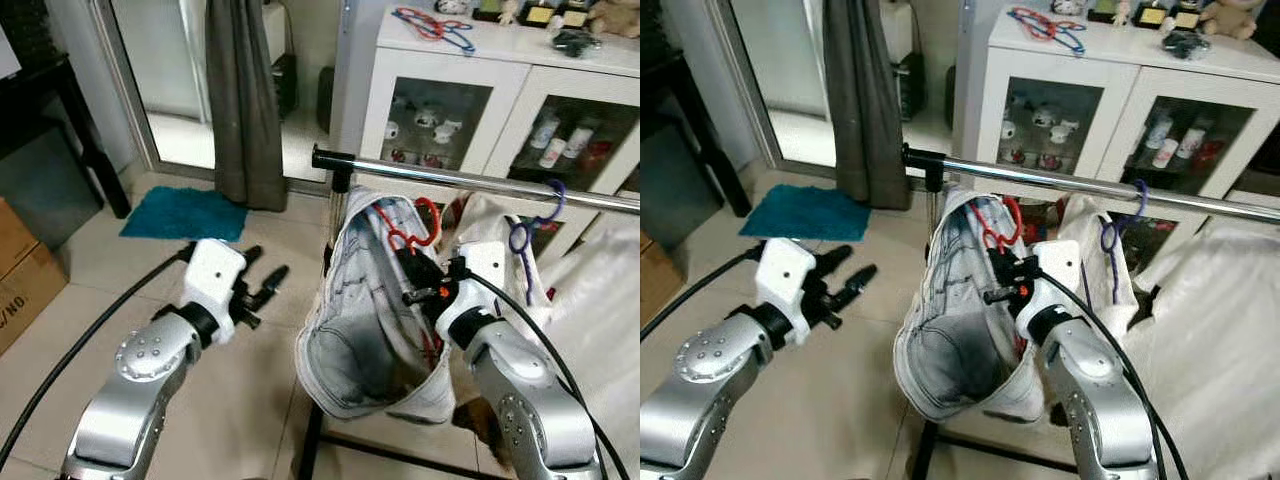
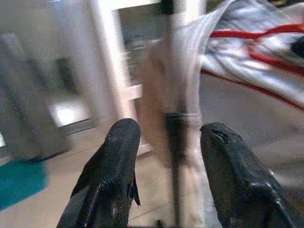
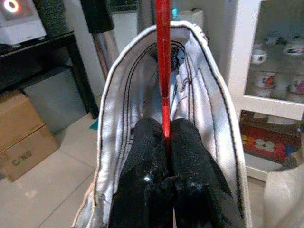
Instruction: Hang hanger
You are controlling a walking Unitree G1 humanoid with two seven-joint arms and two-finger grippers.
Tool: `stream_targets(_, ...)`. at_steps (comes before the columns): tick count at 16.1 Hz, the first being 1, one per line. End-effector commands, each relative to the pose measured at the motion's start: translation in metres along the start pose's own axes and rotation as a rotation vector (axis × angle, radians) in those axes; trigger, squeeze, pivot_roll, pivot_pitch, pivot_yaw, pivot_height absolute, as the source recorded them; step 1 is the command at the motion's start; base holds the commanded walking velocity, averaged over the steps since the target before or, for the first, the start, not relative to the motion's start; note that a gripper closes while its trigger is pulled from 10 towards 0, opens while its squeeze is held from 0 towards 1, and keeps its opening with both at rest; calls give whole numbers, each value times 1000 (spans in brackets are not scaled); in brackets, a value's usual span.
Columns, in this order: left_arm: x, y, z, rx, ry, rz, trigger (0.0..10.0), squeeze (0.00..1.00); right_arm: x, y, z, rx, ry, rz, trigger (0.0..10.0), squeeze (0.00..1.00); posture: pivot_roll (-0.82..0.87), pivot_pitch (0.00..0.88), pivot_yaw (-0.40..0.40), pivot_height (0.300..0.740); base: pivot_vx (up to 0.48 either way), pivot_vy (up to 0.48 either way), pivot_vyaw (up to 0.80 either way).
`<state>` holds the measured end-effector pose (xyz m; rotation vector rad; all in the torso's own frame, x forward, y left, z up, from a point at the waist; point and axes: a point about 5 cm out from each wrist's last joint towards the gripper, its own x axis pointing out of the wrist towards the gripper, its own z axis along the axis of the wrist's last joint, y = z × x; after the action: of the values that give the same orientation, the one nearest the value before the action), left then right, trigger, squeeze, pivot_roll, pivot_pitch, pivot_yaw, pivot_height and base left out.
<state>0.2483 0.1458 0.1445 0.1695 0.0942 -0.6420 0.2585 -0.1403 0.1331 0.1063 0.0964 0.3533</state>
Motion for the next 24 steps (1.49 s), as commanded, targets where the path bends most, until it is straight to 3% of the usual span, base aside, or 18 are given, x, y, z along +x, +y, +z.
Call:
stream_targets(1, -1, -7, 6, 2, -31, -73, 10000, 0, 1, -1, 28, -41, -143, -9, 10000, 0, 67, 0, -1, 740, 0, 0, 0)
stream_targets(4, -2, -14, 11, -29, -50, -207, 10000, 0, 7, -2, 36, -36, -184, -37, 10000, 0, 67, 0, 0, 740, 0, 0, 0)
stream_targets(6, -1, -18, 13, -40, -44, -288, 10000, 0, 17, -9, 37, -28, -154, -99, 10000, 0, 63, 0, 6, 740, 0, 0, 0)
stream_targets(9, 2, -23, 18, -51, -49, -357, 10000, 0, 35, -4, 45, -43, -136, -68, 10000, 0, 57, 0, 16, 740, 0, 0, 0)
stream_targets(14, 3, -24, 19, -48, -45, -382, 10000, 0, 55, -3, 30, -46, 33, -114, 10000, 0, 67, 0, 4, 740, 0, 0, 0)
stream_targets(17, 2, -25, 19, -47, -39, -379, 10000, 0, 51, 1, 15, -33, 133, -79, 10000, 0, 66, 0, 4, 740, 0, 0, 0)
stream_targets(19, 3, -23, 16, -41, -30, -354, 10000, 0, 49, 3, 15, -20, 120, -60, 10000, 0, 62, 0, 9, 740, 0, 0, 0)
stream_targets(20, 4, -22, 16, -36, -25, -343, 10000, 0, 48, 3, 17, -24, 99, -50, 10000, 478, 62, 0, 9, 740, 0, 0, 0)
stream_targets(21, 4, -21, 15, -33, -22, -335, 10000, 0, 48, 4, 19, -28, 86, -44, 10000, 478, 62, 0, 9, 740, 0, 0, 0)
stream_targets(22, 5, -19, 14, -25, -17, -301, 10000, 0, 44, 6, 29, -16, -1, 4, 10000, 1000, 56, 0, 15, 740, 0, 0, 0)
stream_targets(24, 6, -12, 10, -25, 4, -214, 10000, 0, 32, 8, 43, 74, -103, 82, 10000, 1000, 53, 0, 15, 740, 0, 0, 0)
